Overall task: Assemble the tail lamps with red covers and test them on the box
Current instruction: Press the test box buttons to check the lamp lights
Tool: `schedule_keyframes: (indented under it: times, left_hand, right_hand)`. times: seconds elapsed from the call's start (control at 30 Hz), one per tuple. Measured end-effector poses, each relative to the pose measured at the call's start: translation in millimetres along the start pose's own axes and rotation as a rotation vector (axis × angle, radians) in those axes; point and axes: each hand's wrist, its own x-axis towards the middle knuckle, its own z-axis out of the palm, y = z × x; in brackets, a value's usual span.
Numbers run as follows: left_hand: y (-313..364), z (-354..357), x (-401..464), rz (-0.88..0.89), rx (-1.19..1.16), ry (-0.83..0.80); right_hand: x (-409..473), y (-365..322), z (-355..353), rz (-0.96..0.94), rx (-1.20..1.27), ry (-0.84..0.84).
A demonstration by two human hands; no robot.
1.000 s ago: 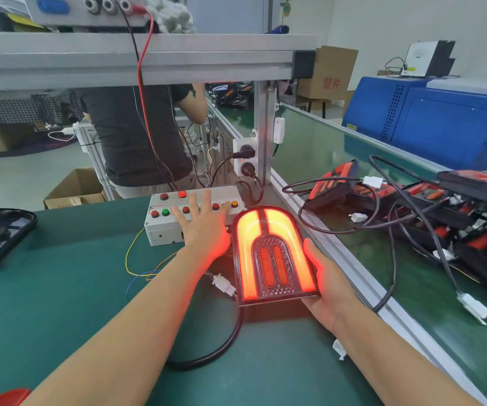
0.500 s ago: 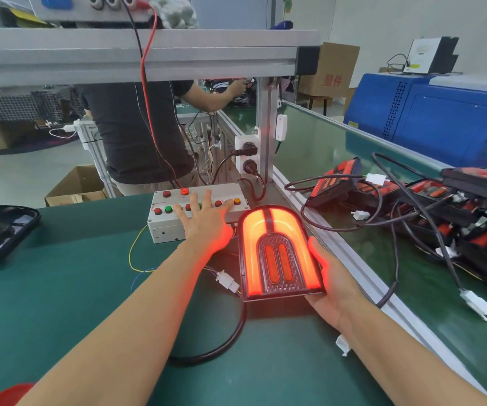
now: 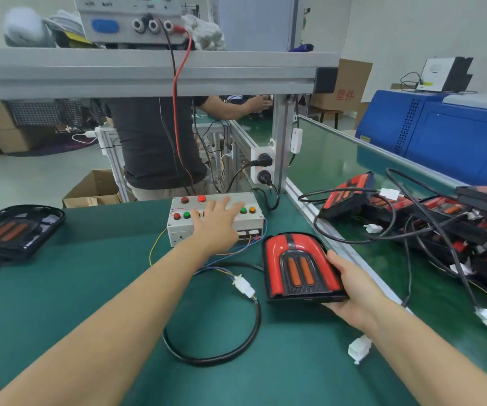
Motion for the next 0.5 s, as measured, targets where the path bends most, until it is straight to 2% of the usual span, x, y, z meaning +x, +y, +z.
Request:
schedule_keyframes:
  times: [0.07,0.13,0.23,0.4,0.5]
  left_hand:
    - [-11,-16,-16,0.129,-0.120,-0.009]
    - [-21,-24,-38,0.264,-0.184,-0.095]
    - [-28,-9,-65,0.445,0.060,-0.148]
    - [-28,20,-74,0.480,0.105,-0.090]
    - [-28,17,-75,0.488,0.094,0.027]
  right_hand:
    - [1,-4,-1,0.001,-0.062,0.003]
    - [2,-7,-1,-0.012,-0.162,0.001]
    - [3,-11,2,-0.109,-0.416,0.046]
    - [-13,-15,15,-0.691,-1.132,0.279]
    - [-33,-7,38,-1.013,-1.408,0.212]
